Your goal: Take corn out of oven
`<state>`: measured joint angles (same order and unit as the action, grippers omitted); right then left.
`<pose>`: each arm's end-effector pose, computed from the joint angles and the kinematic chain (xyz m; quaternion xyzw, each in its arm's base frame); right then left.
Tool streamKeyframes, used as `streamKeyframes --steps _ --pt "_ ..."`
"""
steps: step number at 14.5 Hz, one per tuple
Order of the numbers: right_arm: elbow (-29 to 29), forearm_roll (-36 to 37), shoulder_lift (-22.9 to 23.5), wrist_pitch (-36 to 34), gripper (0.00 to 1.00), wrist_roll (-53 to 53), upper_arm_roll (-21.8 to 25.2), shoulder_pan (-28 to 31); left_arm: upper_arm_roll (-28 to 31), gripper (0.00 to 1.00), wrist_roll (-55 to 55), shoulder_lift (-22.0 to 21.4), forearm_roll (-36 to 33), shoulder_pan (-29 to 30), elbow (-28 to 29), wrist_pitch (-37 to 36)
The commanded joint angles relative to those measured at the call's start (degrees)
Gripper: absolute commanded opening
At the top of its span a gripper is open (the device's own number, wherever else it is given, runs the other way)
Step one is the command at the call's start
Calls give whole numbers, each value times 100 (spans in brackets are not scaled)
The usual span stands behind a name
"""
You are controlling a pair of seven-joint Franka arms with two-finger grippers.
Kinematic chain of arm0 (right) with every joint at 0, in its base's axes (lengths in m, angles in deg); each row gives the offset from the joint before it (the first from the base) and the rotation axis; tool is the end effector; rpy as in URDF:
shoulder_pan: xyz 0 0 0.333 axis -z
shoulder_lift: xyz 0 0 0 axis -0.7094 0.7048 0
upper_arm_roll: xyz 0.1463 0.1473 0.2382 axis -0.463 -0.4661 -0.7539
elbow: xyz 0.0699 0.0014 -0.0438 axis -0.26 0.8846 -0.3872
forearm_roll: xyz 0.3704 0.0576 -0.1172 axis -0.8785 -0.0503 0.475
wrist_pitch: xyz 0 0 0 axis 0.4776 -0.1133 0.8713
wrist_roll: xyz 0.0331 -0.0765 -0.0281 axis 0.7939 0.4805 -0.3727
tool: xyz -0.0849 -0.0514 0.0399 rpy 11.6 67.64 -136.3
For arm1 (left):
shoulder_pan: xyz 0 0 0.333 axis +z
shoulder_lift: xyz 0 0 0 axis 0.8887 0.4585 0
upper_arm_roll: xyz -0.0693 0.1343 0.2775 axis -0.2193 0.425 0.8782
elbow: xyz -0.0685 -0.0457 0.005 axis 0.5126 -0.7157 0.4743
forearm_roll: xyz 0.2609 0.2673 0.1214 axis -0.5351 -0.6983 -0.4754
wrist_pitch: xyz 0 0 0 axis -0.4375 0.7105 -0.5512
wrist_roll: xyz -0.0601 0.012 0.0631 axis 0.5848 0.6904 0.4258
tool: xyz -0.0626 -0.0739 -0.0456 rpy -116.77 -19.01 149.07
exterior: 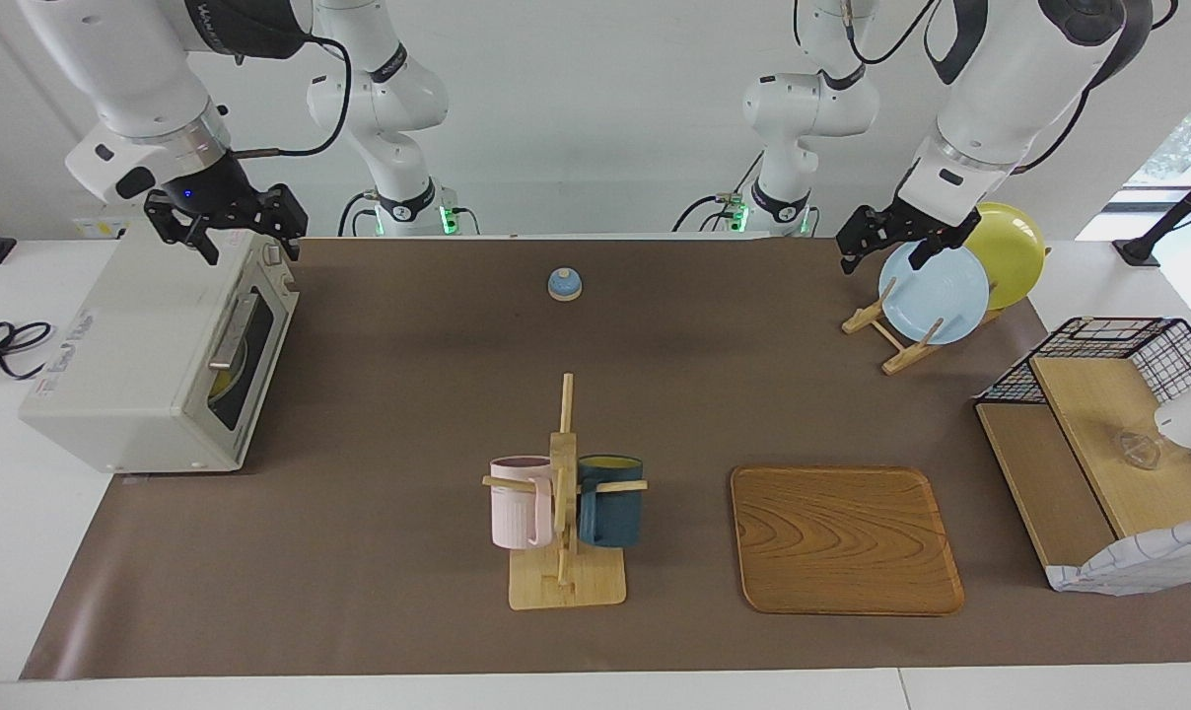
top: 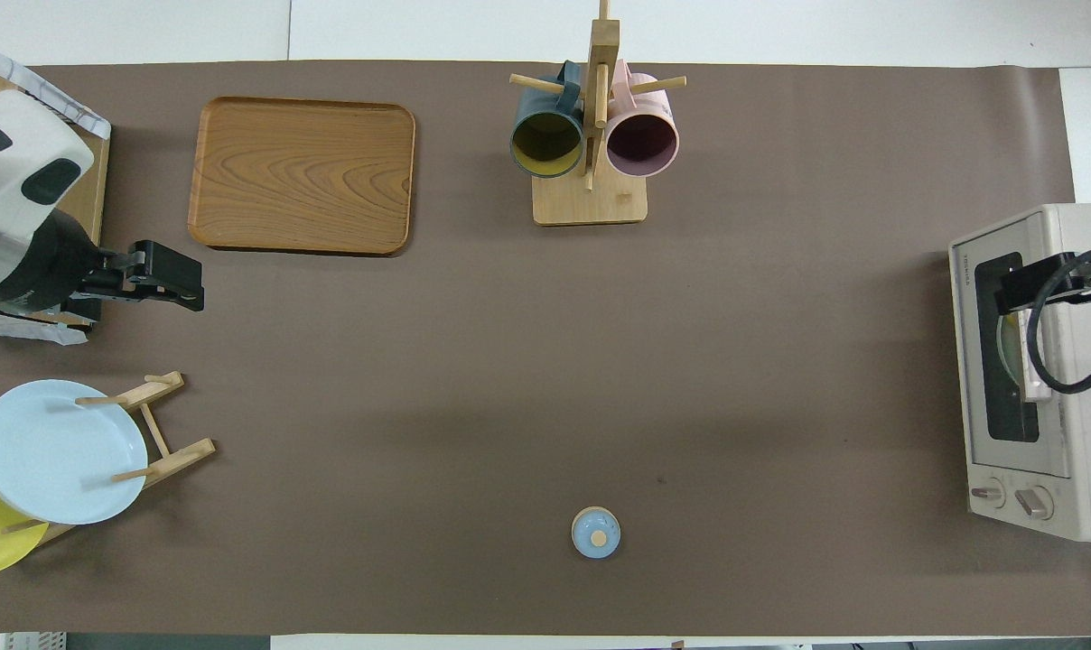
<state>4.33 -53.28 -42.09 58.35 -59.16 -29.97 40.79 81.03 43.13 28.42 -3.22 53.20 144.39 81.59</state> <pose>0.5379 -0.0219 0.6245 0.9983 0.0357 -0.0433 0.0184 0.5332 -0.1113 0.6113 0.9986 0.0045 -0.0500 0.0161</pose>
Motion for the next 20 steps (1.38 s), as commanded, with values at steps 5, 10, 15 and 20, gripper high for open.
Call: streamKeyframes --steps 5,10,15,20 --pt "77 -149 -83 -35 100 -88 19 18 -19 100 -59 -116 75 63 116 32" --pt "173 -149 -136 -17 100 -1 27 62 -19 100 -59 -116 75 63 116 32" --pt "1051 -132 -504 773 0 465 54 133 -19 100 -59 -116 75 63 116 32" --pt "2148 61 -856 1606 0 -41 71 405 -19 100 -59 -116 75 63 116 32"
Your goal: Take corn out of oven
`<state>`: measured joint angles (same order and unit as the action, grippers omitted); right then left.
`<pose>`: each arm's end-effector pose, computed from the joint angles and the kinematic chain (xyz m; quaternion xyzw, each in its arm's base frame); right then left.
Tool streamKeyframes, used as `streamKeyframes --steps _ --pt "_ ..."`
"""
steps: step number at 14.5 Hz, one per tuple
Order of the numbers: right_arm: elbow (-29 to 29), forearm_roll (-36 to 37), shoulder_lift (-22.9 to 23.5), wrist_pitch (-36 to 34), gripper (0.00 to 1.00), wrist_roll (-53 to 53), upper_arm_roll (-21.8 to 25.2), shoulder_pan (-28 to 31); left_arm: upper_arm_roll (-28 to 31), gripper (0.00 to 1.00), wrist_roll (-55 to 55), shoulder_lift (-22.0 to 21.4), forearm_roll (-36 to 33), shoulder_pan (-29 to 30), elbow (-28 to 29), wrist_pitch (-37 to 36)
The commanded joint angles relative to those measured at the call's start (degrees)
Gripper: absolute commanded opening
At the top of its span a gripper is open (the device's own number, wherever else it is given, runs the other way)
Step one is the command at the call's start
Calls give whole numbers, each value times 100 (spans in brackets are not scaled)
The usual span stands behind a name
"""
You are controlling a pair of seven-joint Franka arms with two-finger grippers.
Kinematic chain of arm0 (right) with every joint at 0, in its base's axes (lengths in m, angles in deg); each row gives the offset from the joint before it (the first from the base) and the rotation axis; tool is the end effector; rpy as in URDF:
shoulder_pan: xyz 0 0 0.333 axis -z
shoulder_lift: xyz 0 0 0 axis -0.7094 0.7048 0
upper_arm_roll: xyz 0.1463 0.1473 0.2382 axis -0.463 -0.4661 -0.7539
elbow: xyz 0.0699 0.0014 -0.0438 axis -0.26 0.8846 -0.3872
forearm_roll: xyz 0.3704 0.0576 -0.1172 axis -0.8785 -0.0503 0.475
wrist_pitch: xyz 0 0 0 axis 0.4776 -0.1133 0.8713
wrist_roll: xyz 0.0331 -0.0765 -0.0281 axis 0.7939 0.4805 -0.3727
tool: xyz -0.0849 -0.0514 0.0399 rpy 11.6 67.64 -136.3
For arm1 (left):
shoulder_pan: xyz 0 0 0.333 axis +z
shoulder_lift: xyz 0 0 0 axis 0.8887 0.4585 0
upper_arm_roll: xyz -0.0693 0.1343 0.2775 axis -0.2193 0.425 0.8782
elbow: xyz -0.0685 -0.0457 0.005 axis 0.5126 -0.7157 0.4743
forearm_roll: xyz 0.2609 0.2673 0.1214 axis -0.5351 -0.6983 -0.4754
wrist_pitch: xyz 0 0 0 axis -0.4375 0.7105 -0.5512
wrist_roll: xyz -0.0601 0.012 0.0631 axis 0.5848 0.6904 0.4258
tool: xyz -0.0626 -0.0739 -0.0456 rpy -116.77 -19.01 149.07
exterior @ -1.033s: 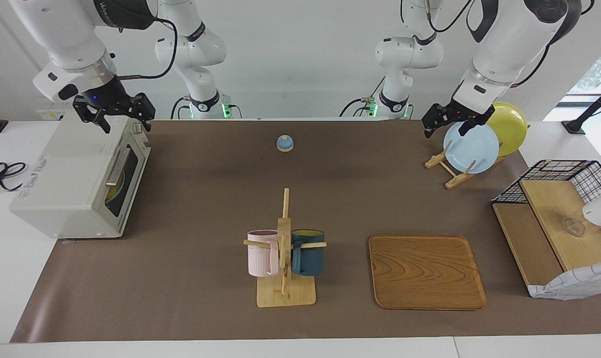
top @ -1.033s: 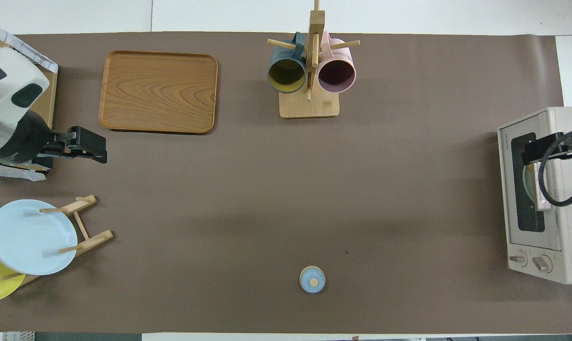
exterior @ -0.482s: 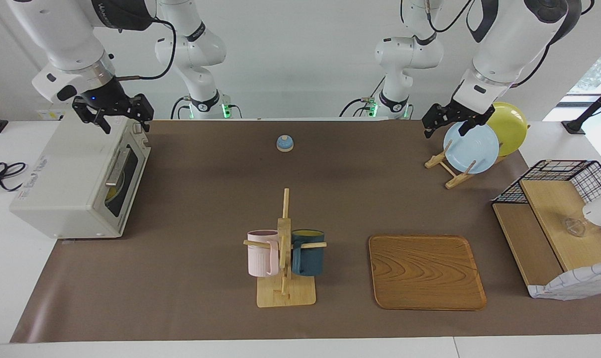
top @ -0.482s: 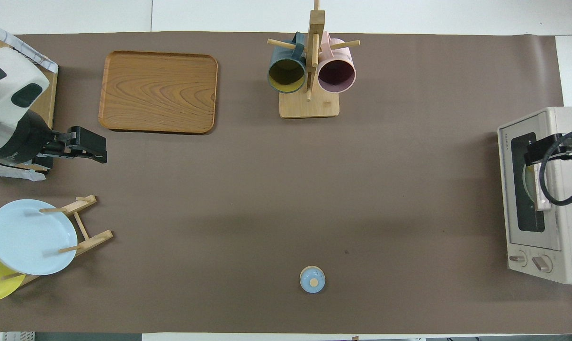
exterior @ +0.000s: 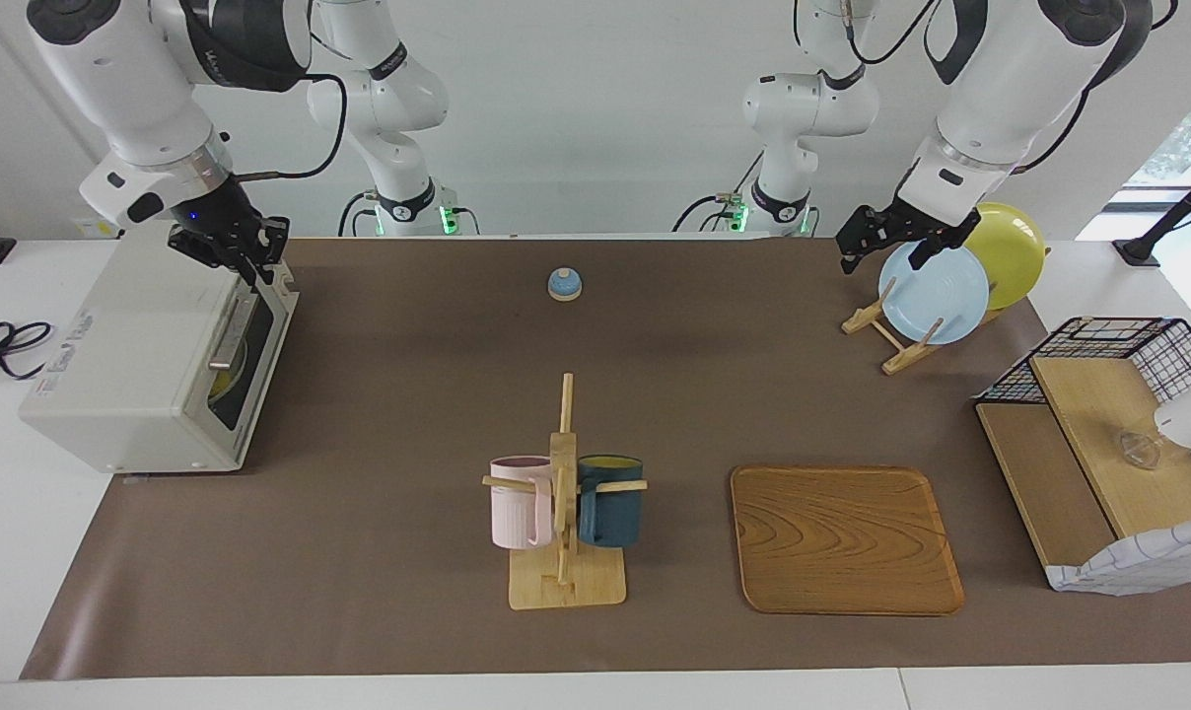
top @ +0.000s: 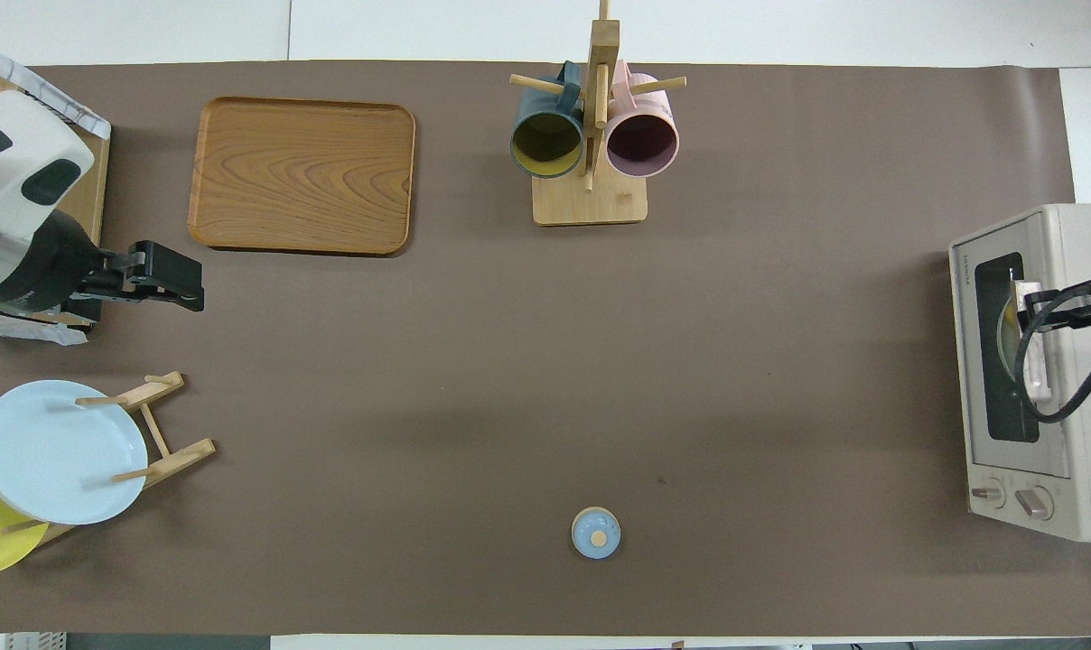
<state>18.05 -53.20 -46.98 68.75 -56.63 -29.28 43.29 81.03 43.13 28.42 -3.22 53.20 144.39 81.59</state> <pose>0.5207 -0.0520 0.5719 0.9989 0.0342 -0.0303 0.0132 0.5332 -0.1113 0.6113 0.9986 0.0045 -0.0500 0.0161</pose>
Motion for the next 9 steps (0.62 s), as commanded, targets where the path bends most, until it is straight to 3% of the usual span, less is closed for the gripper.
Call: streamKeyframes --steps 1,6,9 --pt "996 71 -463 691 0 -619 3 154 -19 100 -59 -116 75 63 116 32" --pt "1552 352 -543 1219 0 -974 -6 276 -19 100 -59 -116 75 63 116 41" --pt "1588 361 -412 1438 0 -904 -6 461 -19 100 -59 -116 75 63 116 32"
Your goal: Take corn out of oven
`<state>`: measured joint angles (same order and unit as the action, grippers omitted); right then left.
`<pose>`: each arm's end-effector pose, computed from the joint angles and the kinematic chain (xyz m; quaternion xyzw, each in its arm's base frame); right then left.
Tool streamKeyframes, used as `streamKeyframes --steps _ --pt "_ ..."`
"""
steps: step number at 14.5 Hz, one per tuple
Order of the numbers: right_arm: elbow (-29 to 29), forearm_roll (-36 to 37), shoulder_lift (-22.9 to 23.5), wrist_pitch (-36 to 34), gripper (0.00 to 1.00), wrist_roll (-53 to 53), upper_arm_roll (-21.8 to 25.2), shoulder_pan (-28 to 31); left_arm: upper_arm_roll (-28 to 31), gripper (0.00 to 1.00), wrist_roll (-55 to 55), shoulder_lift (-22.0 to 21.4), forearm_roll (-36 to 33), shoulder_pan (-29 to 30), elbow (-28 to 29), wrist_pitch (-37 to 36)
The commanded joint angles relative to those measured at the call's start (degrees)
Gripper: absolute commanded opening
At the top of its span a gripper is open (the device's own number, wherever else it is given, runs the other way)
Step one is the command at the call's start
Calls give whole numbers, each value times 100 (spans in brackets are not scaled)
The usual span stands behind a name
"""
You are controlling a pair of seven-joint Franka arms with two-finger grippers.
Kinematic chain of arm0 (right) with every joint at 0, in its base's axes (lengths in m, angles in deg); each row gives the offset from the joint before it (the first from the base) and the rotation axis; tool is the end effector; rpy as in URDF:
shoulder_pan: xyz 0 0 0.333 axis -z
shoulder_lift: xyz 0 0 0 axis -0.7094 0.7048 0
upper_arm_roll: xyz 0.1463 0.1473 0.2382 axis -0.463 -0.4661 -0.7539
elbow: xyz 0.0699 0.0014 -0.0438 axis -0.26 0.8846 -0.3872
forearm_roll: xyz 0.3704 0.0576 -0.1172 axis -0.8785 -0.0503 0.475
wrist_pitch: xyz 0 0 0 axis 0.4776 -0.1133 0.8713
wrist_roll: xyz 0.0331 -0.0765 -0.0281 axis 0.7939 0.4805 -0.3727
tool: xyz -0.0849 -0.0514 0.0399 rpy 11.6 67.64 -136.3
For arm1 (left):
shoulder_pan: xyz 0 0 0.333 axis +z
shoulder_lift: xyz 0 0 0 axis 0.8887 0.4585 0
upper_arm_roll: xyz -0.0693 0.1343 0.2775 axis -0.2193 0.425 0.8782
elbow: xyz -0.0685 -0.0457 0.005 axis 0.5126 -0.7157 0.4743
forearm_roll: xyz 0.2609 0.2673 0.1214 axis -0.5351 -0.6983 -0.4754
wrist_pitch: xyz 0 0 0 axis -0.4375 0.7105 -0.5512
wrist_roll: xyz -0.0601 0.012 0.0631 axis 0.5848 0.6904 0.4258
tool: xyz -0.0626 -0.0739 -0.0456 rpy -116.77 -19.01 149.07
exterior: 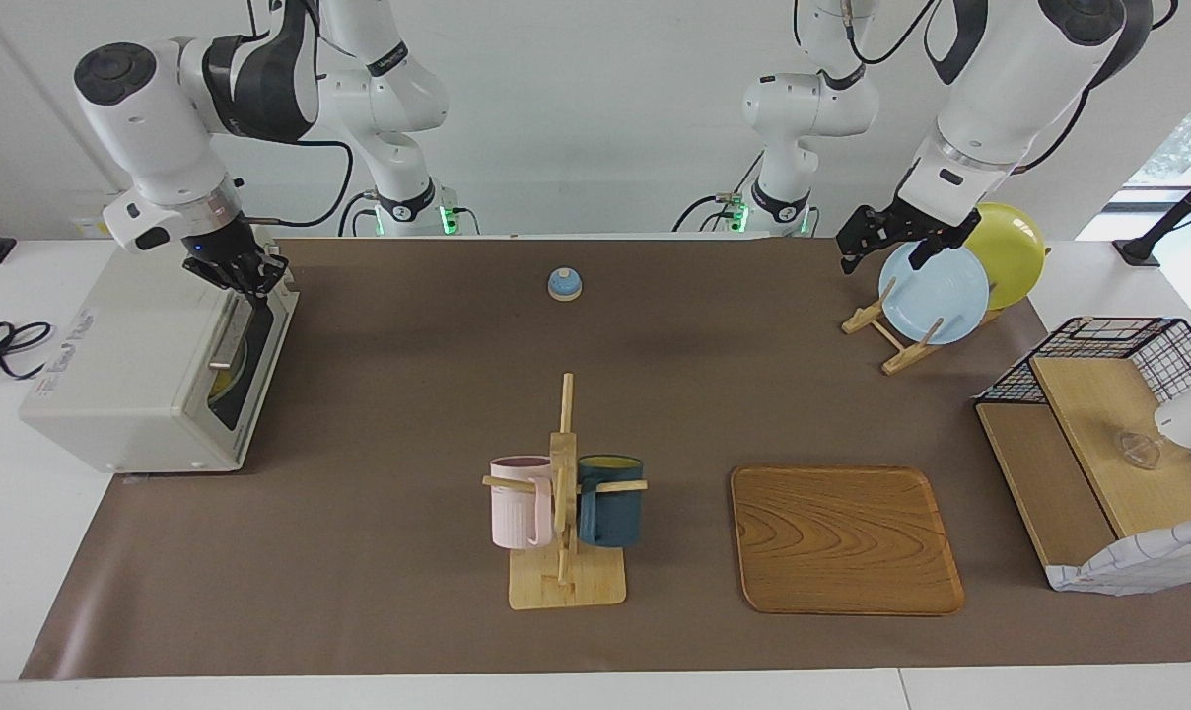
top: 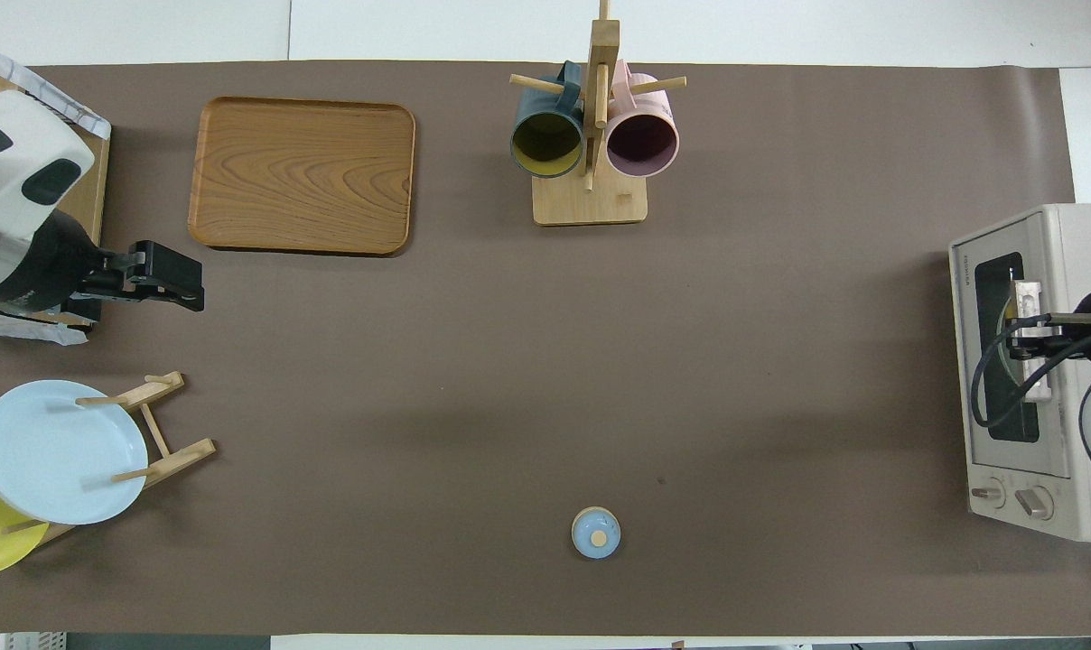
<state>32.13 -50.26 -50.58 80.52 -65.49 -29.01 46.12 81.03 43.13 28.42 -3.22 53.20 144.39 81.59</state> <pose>0.4977 -0.0804 0.5044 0.9975 -0.0574 -0.0198 0.0349 0.5332 -0.1113 0.6113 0.9986 0.0045 -0.0500 0.0161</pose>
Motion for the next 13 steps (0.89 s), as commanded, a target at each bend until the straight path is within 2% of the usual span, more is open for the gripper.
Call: streamKeyframes --steps 1,8,13 --pt "189 68 10 297 0 43 -24 249 -19 100 -60 -116 75 63 116 32" --pt "443 68 178 736 0 281 -33 539 -19 100 -60 -116 75 63 116 32" --pt "470 42 221 859 0 237 -42 461 -19 100 -60 -116 75 63 116 32"
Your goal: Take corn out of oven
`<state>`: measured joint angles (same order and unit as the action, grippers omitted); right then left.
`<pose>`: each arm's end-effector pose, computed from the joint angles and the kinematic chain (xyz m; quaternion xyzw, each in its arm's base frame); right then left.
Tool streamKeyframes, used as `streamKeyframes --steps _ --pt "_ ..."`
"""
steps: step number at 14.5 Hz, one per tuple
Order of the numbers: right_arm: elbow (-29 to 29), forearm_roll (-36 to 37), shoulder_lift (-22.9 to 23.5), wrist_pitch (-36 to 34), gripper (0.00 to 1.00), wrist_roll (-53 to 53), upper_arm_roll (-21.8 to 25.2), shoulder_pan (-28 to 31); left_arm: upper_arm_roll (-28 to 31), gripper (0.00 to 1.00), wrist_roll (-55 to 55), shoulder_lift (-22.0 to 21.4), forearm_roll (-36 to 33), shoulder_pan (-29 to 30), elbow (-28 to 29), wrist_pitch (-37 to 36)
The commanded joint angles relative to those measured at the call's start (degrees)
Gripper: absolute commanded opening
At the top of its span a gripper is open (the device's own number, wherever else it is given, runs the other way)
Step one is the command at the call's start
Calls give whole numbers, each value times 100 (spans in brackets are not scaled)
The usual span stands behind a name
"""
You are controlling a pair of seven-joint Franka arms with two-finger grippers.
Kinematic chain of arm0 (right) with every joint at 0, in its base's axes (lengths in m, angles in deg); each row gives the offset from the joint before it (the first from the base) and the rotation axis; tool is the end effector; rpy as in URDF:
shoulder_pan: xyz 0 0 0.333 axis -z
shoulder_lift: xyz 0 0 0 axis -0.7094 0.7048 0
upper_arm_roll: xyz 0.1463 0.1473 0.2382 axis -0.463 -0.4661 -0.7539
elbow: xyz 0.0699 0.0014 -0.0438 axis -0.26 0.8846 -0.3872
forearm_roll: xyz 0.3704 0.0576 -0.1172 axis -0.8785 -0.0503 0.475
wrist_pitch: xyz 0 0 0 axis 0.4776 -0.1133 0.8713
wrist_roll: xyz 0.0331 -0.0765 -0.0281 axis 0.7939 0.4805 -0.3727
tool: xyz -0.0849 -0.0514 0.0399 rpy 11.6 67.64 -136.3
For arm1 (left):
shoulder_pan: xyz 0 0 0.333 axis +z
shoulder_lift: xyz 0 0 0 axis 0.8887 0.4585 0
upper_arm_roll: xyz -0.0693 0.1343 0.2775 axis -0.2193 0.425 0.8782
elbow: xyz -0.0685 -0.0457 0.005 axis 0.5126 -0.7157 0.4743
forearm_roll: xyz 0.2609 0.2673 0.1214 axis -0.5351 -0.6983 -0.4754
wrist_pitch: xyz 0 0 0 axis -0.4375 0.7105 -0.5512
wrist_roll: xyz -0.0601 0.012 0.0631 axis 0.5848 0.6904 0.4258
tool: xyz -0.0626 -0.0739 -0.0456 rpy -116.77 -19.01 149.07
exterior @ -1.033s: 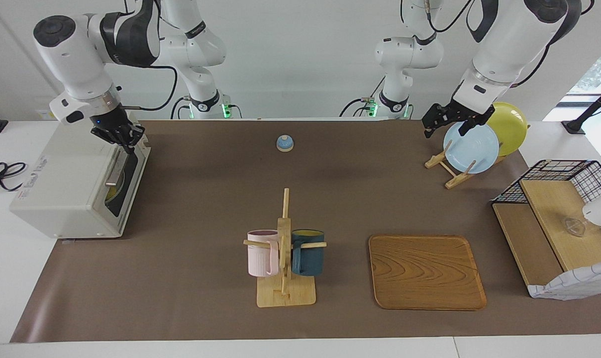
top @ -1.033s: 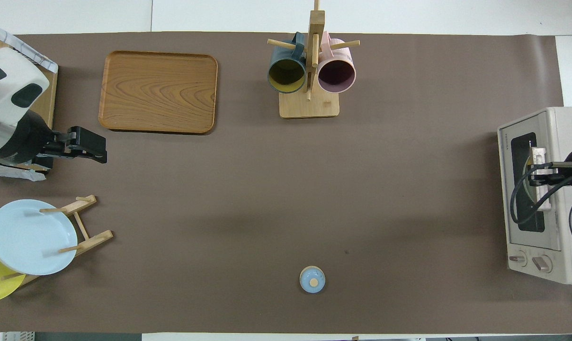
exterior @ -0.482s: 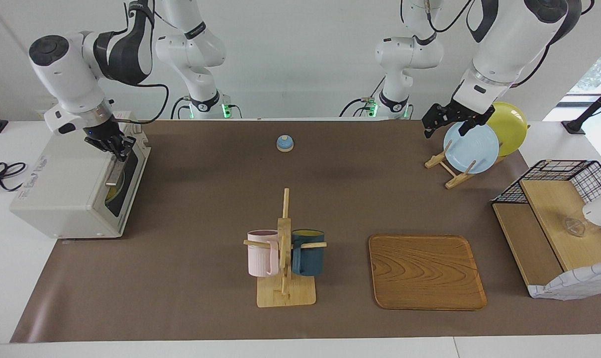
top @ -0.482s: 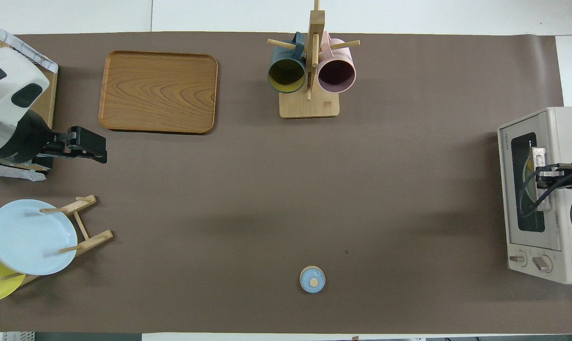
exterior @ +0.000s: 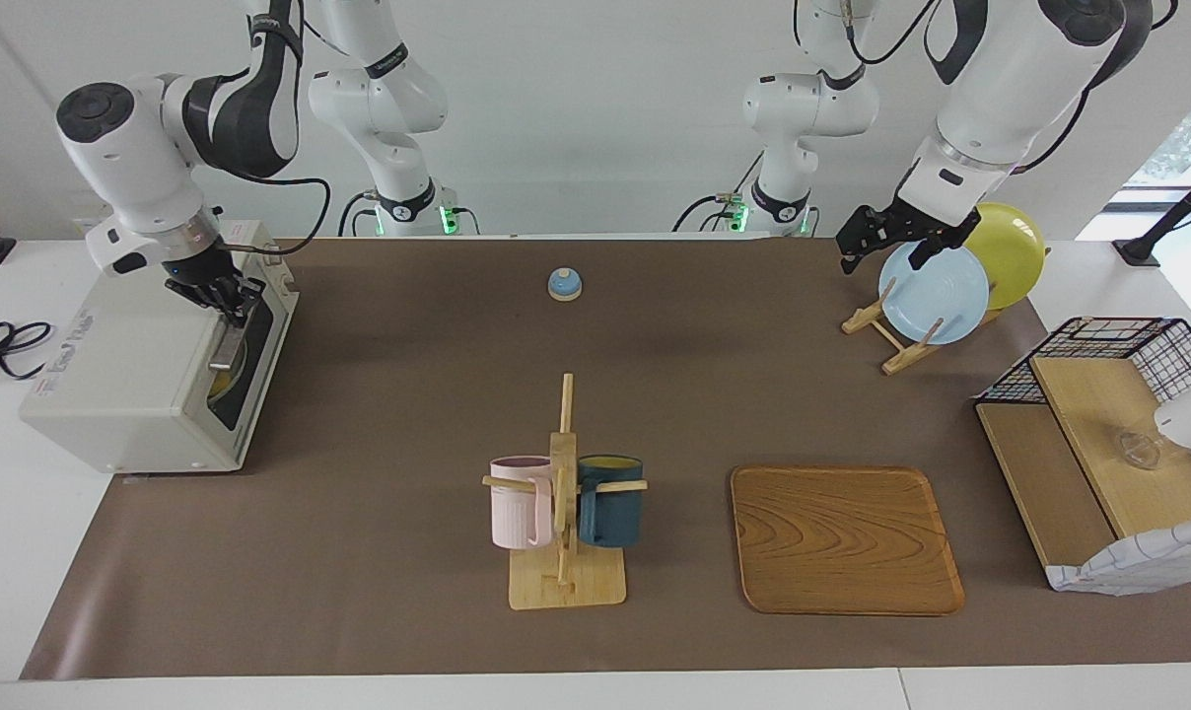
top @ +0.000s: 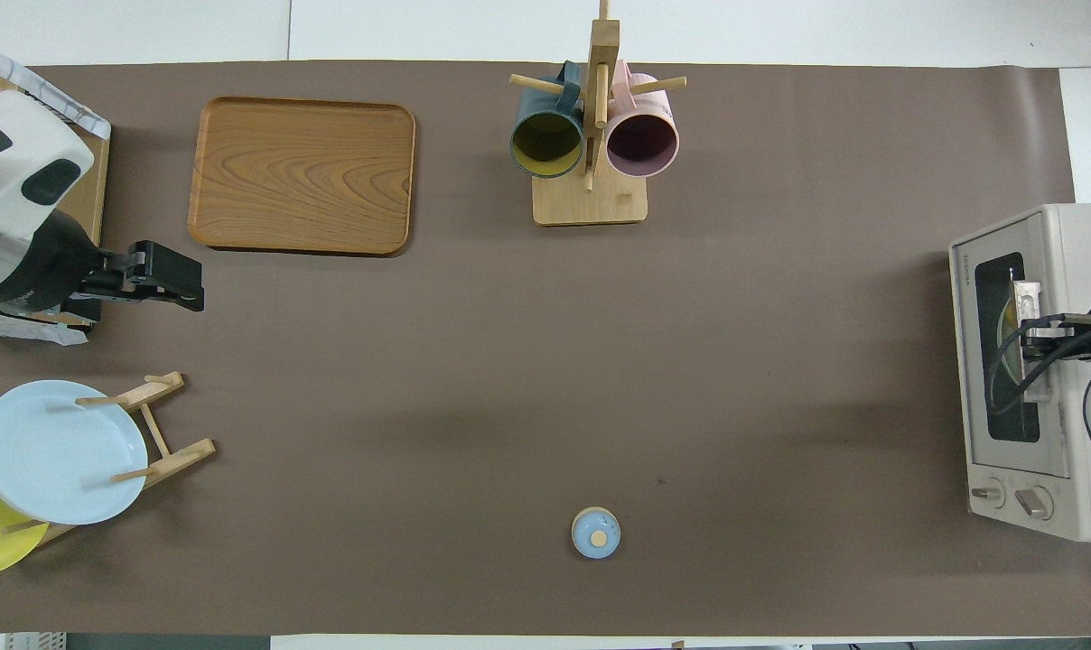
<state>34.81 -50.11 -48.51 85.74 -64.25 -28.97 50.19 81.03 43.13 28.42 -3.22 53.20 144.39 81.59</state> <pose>0.4985 -0.1157 0.4718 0.9961 -0.0783 -0.0174 0.0363 0.5332 -0.1113 0.6113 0.9986 0.0045 -0.0500 0.0161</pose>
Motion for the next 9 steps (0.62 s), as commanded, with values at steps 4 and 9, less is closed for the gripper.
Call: streamKeyframes --steps 4,9 --pt "211 -70 295 645 0 -36 -46 -403 -19 100 -59 -116 75 63 116 32" --pt "211 -70 603 892 0 -27 -64 -456 -19 100 -59 -116 75 63 116 32"
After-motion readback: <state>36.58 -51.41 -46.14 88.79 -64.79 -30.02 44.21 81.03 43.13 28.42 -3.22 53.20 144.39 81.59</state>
